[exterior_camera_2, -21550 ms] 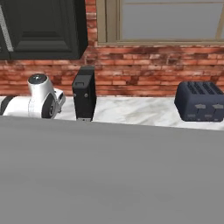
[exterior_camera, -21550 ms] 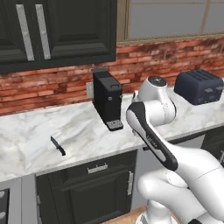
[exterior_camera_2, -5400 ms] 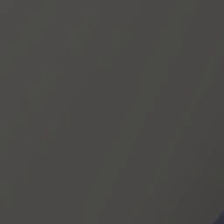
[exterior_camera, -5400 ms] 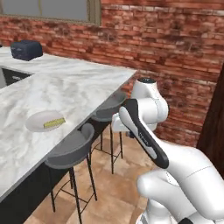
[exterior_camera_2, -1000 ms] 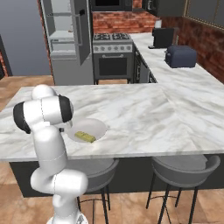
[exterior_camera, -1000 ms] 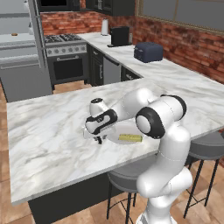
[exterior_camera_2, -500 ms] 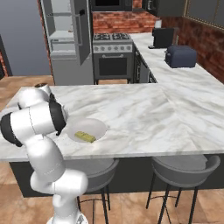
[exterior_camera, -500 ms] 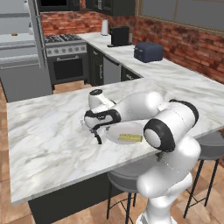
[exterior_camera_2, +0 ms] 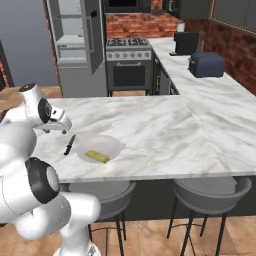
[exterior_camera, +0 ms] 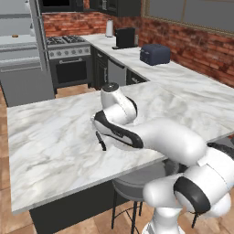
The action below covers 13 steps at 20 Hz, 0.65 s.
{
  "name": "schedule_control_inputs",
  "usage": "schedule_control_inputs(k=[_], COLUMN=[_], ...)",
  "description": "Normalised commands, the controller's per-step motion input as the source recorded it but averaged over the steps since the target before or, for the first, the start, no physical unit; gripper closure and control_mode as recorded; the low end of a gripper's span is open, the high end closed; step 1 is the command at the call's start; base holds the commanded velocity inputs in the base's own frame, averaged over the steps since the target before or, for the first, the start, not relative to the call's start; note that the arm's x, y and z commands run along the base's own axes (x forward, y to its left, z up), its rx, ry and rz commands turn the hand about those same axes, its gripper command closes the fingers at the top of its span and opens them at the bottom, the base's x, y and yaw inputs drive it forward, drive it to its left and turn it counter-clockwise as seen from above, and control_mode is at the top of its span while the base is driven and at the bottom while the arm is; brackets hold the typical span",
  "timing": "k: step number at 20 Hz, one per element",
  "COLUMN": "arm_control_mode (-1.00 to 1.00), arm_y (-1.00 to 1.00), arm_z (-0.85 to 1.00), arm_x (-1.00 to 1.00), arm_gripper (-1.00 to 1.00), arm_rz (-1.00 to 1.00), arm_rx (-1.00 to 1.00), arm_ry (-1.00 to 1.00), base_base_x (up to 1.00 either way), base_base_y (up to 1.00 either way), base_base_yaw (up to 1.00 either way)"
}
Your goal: Retrieve the butter from the fridge and place it on a plate on the dining table. Then retrieve the butter knife by the fridge and place it near the plate.
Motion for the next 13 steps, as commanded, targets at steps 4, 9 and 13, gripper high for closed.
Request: schedule_control_inputs(k=[4, 9, 13], arm_control_mode=[-1.00, -1.00, -1.00], arm_y=[-0.66, -0.80, -0.87], arm_z=[0.76, 0.76, 0.63], arm_x=[-0.94, -0.82, -0.77], arm_gripper=[-1.00, -1.00, -1.00], arm_rz=[-0.01, -0.04, -0.05], arm_rx=[0.00, 0.03, 0.05], arm_ry=[-0.08, 0.00, 0.00], base_base_x=[0.00, 0.00, 0.00], base_base_y=[0.00, 0.00, 0.00], base_base_yaw=[0.00, 0.00, 0.00])
